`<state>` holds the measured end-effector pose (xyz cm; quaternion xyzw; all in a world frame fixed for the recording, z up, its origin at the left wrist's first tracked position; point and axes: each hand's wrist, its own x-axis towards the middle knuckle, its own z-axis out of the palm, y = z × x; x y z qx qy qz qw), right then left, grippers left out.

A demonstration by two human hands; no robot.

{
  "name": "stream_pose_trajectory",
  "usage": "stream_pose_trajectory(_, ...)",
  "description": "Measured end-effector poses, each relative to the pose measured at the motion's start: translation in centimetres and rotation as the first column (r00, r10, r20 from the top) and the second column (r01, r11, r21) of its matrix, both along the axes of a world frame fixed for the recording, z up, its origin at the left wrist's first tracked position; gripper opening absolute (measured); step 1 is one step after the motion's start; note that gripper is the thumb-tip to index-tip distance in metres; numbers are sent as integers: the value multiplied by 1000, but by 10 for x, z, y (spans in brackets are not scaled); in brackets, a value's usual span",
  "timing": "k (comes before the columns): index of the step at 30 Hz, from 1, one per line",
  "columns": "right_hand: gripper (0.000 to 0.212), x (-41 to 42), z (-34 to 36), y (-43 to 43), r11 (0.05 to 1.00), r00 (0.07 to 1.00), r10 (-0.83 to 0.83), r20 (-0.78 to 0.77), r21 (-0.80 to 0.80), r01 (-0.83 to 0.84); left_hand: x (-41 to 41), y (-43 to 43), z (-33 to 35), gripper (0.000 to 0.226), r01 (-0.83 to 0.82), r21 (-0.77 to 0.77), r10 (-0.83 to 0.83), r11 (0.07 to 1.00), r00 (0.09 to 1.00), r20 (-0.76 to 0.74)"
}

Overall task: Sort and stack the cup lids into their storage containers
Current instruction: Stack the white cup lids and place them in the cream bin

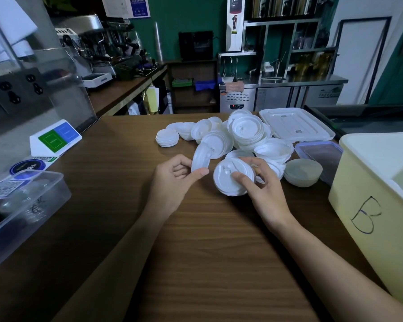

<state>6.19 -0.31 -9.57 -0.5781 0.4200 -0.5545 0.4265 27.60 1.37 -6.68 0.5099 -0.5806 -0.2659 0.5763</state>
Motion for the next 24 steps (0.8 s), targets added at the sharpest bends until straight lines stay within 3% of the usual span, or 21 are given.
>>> stream_pose_trajectory(5, 37, 2, 0, 0, 1000, 1000, 8, 2, -19, -8, 3, 1, 6, 16, 67, -28, -72, 997, 963, -260)
stream_pose_trajectory(9, 38, 2, 3, 4, 999, 999, 34, 6, -24, -34, 4, -1, 6, 21, 171, 61, -137, 983, 921, -364)
stream_pose_trajectory(13, 37, 1, 5, 3, 998, 999, 51, 11, -36, -50, -5, -2, -4, 20, 266, 136, -214, 954, 927, -307)
stream_pose_trajectory(17, 44, 2, 4, 3, 996, 996, 84, 35, -15, -84, -7, -4, -12, 17, 239, 158, -210, 958, 961, -181)
stream_pose_trajectory(24, 42, 1, 7, 2, 984, 981, 155, 114, 66, -164, -15, 0, -11, 9, 180, 137, -161, 974, 977, -138)
